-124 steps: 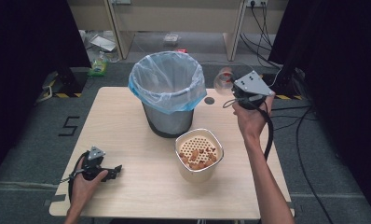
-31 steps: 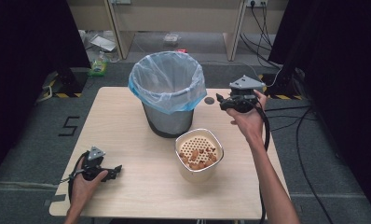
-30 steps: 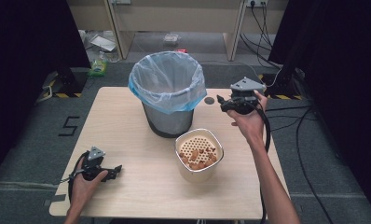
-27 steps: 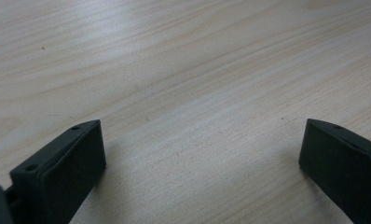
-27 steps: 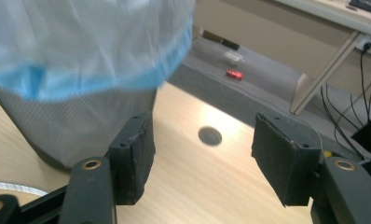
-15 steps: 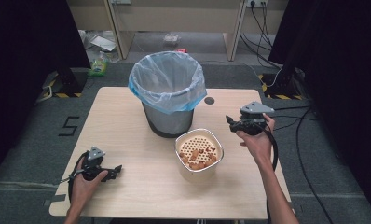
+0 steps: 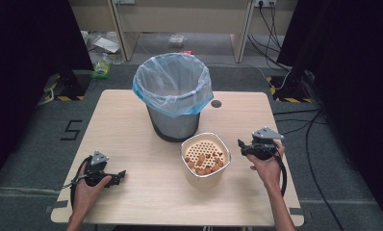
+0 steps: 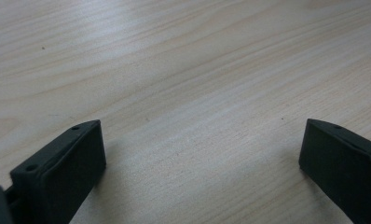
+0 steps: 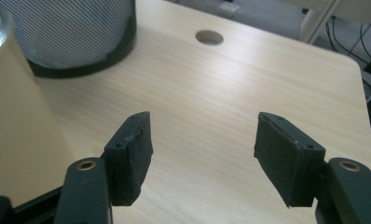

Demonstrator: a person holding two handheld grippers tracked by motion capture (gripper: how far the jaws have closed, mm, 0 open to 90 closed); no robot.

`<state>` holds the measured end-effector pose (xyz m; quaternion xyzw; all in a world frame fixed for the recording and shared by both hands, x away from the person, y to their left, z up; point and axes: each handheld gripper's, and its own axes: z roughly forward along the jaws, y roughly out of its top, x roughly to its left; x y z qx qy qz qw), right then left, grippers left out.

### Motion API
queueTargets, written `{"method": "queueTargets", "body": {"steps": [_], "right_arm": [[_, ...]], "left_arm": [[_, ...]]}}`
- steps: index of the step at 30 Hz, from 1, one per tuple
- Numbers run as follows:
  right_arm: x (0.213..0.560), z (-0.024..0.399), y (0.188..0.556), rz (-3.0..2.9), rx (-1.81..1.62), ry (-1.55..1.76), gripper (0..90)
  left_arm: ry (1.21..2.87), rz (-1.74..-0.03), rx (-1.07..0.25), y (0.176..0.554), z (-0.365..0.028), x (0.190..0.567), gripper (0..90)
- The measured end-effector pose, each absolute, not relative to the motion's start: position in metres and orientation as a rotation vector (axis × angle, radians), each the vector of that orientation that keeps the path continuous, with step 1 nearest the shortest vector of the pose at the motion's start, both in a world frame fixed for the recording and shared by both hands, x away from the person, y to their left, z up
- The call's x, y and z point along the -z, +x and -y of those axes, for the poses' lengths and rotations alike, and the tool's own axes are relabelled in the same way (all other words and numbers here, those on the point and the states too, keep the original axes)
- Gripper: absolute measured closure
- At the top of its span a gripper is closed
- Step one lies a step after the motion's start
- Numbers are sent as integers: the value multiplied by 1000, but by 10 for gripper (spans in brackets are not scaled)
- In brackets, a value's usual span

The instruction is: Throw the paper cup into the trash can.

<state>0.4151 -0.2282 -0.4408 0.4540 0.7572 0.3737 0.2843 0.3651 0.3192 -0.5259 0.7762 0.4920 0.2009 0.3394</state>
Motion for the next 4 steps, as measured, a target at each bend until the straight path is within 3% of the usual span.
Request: {"method": "queueTargets", "body": {"steps": [4], "right_arm": [[452, 235, 409, -2007, -1006, 1258, 355]], "left_arm": [[2021, -1281, -524, 365, -319, 526, 0]]}}
